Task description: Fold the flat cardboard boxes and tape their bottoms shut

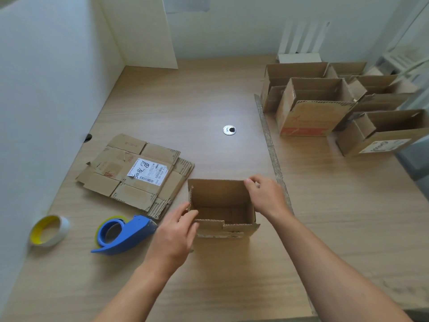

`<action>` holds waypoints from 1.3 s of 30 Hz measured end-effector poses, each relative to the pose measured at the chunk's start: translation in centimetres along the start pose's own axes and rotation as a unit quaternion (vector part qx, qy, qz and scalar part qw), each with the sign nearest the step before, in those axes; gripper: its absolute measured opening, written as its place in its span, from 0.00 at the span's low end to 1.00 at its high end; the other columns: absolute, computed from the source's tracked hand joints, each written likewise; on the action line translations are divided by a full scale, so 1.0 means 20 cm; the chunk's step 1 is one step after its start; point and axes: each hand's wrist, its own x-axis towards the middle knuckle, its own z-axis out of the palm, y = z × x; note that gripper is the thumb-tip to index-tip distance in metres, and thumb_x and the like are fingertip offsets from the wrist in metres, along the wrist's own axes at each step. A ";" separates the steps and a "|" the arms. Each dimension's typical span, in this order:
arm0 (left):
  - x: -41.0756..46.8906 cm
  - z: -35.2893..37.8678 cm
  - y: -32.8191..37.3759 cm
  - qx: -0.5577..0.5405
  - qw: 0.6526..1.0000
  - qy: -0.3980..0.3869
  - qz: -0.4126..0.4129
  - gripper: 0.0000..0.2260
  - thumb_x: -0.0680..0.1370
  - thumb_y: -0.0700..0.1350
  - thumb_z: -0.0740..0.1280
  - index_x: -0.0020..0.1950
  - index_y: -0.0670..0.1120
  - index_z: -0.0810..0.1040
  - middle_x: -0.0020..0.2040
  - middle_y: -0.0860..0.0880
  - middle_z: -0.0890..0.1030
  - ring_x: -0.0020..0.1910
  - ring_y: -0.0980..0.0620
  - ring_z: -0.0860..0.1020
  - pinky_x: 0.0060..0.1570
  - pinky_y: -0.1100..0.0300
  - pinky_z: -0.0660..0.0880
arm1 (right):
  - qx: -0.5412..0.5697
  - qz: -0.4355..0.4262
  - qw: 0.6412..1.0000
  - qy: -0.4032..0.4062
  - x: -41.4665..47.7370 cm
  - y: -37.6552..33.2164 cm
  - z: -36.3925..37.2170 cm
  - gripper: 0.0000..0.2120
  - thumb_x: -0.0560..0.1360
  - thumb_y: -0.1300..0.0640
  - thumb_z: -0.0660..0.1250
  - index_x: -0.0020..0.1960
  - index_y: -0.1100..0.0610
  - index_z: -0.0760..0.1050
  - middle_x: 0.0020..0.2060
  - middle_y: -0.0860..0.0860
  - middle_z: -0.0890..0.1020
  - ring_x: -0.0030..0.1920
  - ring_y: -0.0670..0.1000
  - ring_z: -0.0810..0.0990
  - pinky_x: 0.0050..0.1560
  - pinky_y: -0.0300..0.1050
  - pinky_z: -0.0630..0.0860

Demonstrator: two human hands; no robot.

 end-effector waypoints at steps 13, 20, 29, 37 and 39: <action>0.05 -0.01 -0.02 -0.126 0.989 -0.001 -0.080 0.25 0.78 0.41 0.69 0.74 0.52 0.69 0.61 0.58 0.73 0.57 0.60 0.73 0.59 0.58 0.75 | 0.104 0.016 0.994 -0.018 -0.15 0.05 0.00 0.35 0.74 0.41 0.70 0.78 0.46 0.61 0.66 0.49 0.69 0.66 0.49 0.71 0.69 0.51 0.69; 0.09 0.00 -0.03 -0.139 0.984 0.003 -0.109 0.25 0.78 0.42 0.69 0.75 0.50 0.69 0.59 0.56 0.74 0.56 0.56 0.75 0.59 0.54 0.76 | 0.132 0.005 0.991 -0.016 -0.13 0.06 0.00 0.27 0.78 0.47 0.68 0.75 0.46 0.66 0.63 0.47 0.74 0.58 0.47 0.75 0.60 0.45 0.72; 0.06 0.00 -0.06 -0.164 0.975 -0.008 -0.147 0.28 0.77 0.44 0.71 0.76 0.51 0.66 0.59 0.55 0.74 0.55 0.61 0.74 0.57 0.63 0.71 | 0.246 0.015 0.967 -0.068 -0.15 0.20 -0.04 0.18 0.81 0.43 0.62 0.71 0.40 0.68 0.60 0.39 0.75 0.61 0.45 0.77 0.59 0.54 0.79; 0.07 0.00 -0.09 -0.192 0.953 -0.081 -0.220 0.33 0.75 0.47 0.74 0.77 0.52 0.63 0.61 0.56 0.73 0.58 0.57 0.74 0.57 0.60 0.72 | 0.206 -0.007 0.966 -0.156 -0.24 0.45 -0.02 0.43 0.64 0.34 0.72 0.75 0.36 0.61 0.71 0.38 0.70 0.70 0.37 0.69 0.65 0.45 0.74; 0.06 0.01 -0.10 -0.208 0.942 -0.108 -0.240 0.28 0.75 0.48 0.73 0.72 0.59 0.65 0.61 0.56 0.74 0.59 0.56 0.75 0.57 0.57 0.73 | 0.167 -0.008 0.967 -0.193 -0.23 0.45 0.00 0.49 0.63 0.37 0.76 0.77 0.36 0.54 0.75 0.39 0.64 0.74 0.40 0.64 0.69 0.49 0.71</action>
